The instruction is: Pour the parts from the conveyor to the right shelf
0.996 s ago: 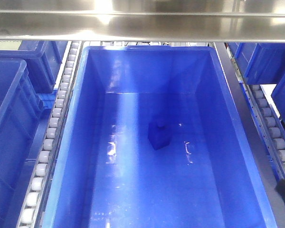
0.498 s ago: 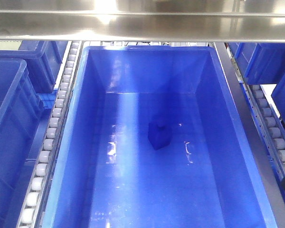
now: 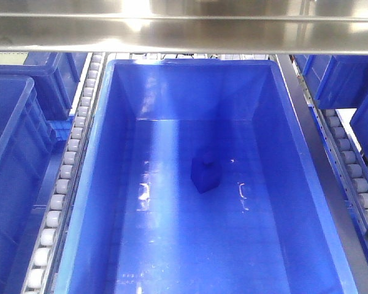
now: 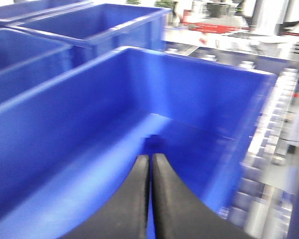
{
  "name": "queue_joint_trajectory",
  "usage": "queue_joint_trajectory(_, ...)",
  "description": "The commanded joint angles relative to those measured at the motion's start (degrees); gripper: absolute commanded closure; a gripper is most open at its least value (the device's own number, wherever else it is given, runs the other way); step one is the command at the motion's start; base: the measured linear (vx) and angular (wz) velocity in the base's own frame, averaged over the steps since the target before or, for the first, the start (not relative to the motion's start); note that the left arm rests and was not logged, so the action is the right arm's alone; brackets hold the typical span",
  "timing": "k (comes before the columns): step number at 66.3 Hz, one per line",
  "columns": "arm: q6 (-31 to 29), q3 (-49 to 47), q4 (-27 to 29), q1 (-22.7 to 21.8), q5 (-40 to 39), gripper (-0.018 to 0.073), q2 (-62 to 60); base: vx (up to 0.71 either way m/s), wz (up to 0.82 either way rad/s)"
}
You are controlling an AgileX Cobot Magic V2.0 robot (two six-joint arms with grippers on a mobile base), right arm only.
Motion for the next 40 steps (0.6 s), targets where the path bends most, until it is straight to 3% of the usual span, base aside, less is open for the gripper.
queue_joint_trajectory(1, 0.9, -1.4, -0.8, -5.7, -4.5, 0.0568, 0.6, 0.0, 0.0)
queue_joint_trajectory(25, 10.3, 2.3, -5.4, -31.6, -5.3, 0.0568, -1.4, 0.0, 0.0)
queue_joint_trajectory(40, 19.8, 12.6, -13.8, -34.1, -9.6, 0.0568, -9.2, 0.0, 0.0)
